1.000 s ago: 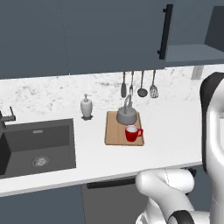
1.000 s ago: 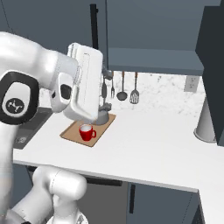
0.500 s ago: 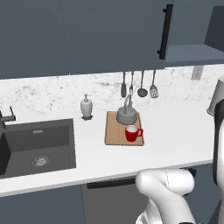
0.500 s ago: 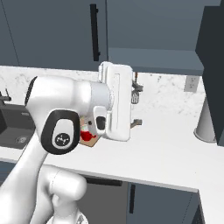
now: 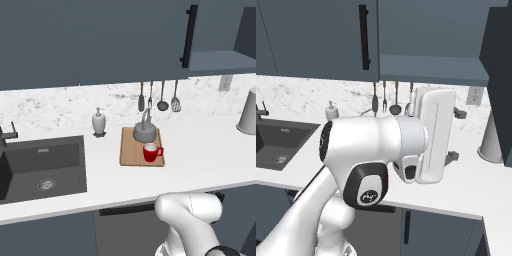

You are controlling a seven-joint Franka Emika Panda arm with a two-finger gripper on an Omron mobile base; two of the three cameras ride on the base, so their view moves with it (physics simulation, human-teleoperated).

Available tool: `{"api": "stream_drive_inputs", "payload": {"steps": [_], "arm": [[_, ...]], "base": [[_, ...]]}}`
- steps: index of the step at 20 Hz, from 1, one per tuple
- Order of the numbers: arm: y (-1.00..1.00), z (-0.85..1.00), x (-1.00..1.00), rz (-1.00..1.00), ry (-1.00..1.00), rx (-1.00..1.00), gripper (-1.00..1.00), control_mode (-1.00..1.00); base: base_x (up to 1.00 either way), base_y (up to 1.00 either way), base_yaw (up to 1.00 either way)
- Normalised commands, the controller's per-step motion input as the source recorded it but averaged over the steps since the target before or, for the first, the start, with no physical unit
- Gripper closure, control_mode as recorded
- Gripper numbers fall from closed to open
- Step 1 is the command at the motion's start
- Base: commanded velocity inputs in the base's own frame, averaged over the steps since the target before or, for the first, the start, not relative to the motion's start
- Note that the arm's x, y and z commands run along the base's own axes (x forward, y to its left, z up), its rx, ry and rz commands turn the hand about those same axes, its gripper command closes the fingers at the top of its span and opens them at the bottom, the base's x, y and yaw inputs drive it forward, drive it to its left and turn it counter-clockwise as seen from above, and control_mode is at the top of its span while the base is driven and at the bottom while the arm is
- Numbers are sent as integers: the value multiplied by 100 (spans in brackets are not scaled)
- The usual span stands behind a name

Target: Pick the kettle from the counter and place it on the tray. Then pick the mug from the cabinet and place it on the tray. Then close the cabinet doors.

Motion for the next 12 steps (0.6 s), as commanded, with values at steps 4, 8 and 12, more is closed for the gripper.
{"api": "stream_drive_inputs", "payload": {"steps": [4,8,12], "arm": [[-40,13,-51,-15,-15,0,-100,-100],[-43,15,-60,-11,-10,0,-100,-100],[-45,9,-52,-6,-22,0,-100,-100]], "base": [[0,0,0],[0,0,0],[0,0,0]]}}
